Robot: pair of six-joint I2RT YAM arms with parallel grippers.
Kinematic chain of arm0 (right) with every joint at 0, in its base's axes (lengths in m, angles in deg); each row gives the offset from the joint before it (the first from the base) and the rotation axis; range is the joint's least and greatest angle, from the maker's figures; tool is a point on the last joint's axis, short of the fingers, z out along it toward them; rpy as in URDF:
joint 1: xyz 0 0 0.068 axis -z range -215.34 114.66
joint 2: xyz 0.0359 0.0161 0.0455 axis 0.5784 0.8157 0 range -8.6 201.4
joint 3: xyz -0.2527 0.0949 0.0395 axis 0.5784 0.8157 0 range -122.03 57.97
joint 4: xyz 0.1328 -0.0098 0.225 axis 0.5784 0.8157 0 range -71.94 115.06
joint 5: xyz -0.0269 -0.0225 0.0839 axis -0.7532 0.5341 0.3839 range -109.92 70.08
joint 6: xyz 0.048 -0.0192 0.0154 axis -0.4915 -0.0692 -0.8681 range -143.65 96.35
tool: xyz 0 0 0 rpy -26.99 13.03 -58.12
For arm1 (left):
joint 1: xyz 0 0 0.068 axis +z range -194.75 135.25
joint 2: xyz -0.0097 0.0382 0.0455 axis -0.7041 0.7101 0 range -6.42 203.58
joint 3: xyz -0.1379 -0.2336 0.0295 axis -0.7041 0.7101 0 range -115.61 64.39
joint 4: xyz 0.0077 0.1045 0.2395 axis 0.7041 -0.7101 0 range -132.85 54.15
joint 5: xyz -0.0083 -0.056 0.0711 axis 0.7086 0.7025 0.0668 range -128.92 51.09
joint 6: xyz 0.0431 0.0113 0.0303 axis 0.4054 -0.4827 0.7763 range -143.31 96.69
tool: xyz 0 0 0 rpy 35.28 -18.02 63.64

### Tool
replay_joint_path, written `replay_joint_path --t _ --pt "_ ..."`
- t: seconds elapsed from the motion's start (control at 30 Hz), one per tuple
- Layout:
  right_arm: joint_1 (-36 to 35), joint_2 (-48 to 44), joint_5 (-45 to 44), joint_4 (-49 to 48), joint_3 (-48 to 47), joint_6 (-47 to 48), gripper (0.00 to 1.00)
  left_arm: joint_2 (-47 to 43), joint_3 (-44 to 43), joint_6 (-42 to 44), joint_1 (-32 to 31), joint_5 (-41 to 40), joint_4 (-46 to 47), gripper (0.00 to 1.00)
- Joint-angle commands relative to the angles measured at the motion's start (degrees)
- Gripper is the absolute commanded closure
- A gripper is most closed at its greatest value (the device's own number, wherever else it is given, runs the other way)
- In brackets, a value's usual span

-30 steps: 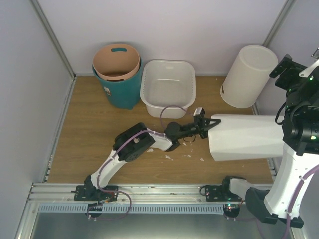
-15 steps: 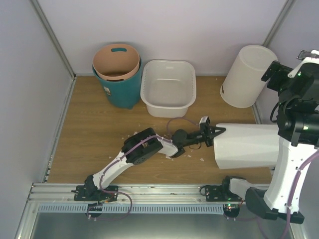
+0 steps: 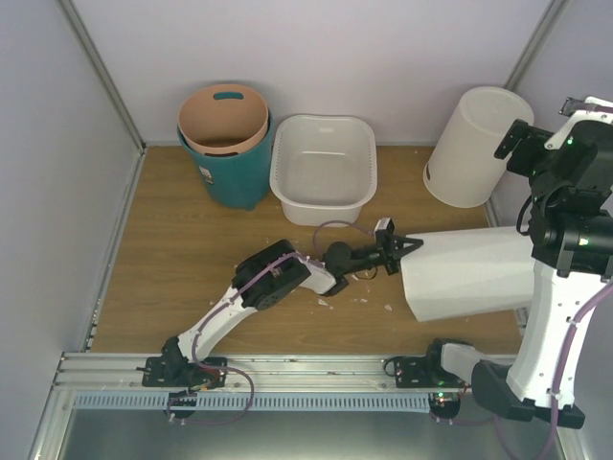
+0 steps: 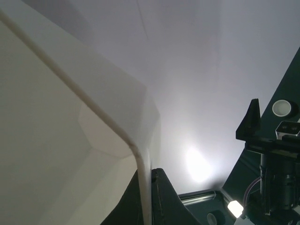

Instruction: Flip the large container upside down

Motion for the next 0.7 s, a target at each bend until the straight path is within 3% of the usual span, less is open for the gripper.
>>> replay_joint_path --t 0.0,0.37,0.53,0.67 --pt "0.25 0.39 2.60 -1.60 0.61 0.57 0.00 -2.28 4.15 -2.88 2.41 4.58 18.27 0.98" --pt "0.27 0.86 4.85 0.28 0.10 0.45 0.00 -5.08 12.65 -0.65 3.23 12.78 18.27 0.96" --pt "0.24 1.15 5.71 1.60 -0.21 0.65 0.00 -4.85 13.81 -0.24 3.67 12.95 18.27 0.95" --pt "0.27 5.83 3.44 12.46 -7.34 -1.08 0.00 -4.52 12.96 -0.09 4.36 13.10 18.27 0.94"
